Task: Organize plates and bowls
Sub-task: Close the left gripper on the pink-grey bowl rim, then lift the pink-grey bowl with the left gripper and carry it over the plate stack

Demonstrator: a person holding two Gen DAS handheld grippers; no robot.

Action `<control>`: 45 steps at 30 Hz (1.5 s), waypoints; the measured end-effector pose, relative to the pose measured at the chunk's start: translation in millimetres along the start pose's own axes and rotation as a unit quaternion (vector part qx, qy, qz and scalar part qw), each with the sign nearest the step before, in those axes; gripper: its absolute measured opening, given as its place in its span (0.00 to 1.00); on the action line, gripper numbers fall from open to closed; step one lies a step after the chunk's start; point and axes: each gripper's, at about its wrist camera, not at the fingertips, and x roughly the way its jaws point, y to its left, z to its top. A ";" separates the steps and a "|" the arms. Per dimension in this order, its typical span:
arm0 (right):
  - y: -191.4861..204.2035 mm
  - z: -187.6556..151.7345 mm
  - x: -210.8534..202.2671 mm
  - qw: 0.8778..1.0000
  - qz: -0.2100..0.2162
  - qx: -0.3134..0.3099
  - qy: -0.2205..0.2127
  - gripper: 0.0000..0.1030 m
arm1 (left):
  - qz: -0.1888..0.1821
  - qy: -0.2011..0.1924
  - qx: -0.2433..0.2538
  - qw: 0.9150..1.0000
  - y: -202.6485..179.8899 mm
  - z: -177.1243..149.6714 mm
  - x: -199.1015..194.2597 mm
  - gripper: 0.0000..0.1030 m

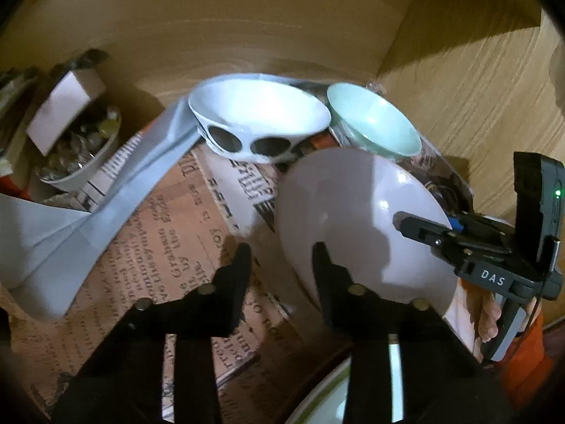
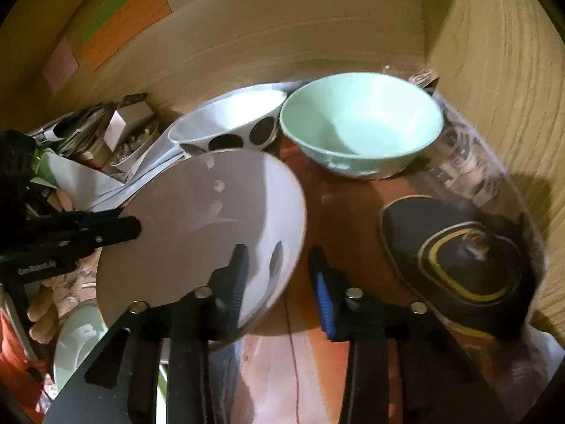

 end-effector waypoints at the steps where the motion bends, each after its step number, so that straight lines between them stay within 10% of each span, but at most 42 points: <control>1: 0.3 -0.3 0.2 1.000 0.004 0.000 -0.001 0.26 | -0.006 0.002 0.000 1.000 -0.3 0.3 1.7 0.28; 14: 9.4 0.9 -7.4 1.000 -0.010 0.003 -0.015 0.23 | 0.020 0.016 0.019 0.999 -19.6 4.0 2.2 0.18; 45: 98.2 -19.8 -89.0 0.992 0.043 -0.061 -0.104 0.23 | 0.053 -0.137 -0.005 0.989 -22.9 -57.5 -145.2 0.19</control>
